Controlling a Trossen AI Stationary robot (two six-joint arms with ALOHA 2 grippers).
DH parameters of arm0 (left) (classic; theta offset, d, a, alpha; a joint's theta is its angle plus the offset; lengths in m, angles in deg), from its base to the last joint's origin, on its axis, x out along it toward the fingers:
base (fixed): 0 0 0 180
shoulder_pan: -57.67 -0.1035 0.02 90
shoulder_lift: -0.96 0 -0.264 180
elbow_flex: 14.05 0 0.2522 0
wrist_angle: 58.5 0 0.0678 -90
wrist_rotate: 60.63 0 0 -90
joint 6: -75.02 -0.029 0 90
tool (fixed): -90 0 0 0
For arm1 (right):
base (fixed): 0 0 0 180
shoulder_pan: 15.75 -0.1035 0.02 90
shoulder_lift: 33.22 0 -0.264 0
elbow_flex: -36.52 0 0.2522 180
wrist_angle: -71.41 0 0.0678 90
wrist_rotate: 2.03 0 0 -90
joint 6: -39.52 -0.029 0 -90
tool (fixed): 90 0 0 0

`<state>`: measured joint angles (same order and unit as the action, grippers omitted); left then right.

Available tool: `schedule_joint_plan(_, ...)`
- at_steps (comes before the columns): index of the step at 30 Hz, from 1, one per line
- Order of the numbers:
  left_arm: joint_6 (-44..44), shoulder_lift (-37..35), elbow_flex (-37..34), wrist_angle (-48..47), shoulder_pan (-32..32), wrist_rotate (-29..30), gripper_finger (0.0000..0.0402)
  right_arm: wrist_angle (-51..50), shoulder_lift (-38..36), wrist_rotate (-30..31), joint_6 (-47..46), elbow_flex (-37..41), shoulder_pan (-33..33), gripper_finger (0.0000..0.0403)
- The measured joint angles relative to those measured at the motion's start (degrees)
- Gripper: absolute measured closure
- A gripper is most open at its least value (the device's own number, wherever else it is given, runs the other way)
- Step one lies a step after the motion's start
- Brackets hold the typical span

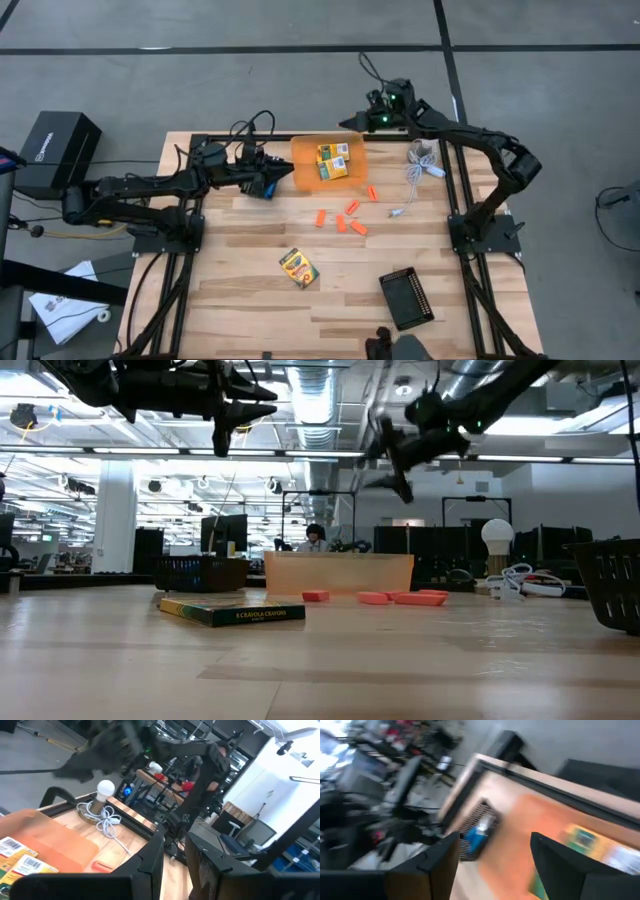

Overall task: Pick & Place School Supplies
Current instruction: Put the yellow crayon box into the orange bin

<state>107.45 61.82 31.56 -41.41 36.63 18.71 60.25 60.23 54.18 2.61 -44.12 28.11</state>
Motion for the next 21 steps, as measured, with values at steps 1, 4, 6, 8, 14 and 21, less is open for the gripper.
schedule_joint_plan(1, 0.0, 0.0, 0.0, 0.0, 0.1, 0.2, 0.0325, 0.2, -0.6, -1.0, 0.0, -0.8, -0.5, 0.0173)
schedule_joint_plan(4, 0.0, -0.1, 0.0, -3.5, 0.4, 0.2, 0.0325, 0.1, -3.4, -2.8, 0.0, -2.4, -2.6, 0.0184)
schedule_joint_plan(6, 0.0, -0.1, 0.0, -9.8, 1.2, 0.3, 0.0325, 0.6, -5.9, -2.9, 0.1, -3.2, -4.3, 0.0192)
schedule_joint_plan(8, -0.3, 0.4, 0.0, -16.4, 2.6, 0.2, 0.0325, 0.7, -8.4, -3.1, 1.6, -3.9, -6.2, 0.0199)
schedule_joint_plan(14, 0.9, 5.0, -0.1, -28.6, 9.7, -1.8, 0.0325, -1.6, -13.0, -3.0, 3.1, -3.8, -10.2, 0.0216)
schedule_joint_plan(21, 4.0, 13.8, 0.0, -30.0, 18.9, -4.2, 0.0325, -4.0, -15.6, -3.7, 3.1, -3.8, -13.1, 0.0227)
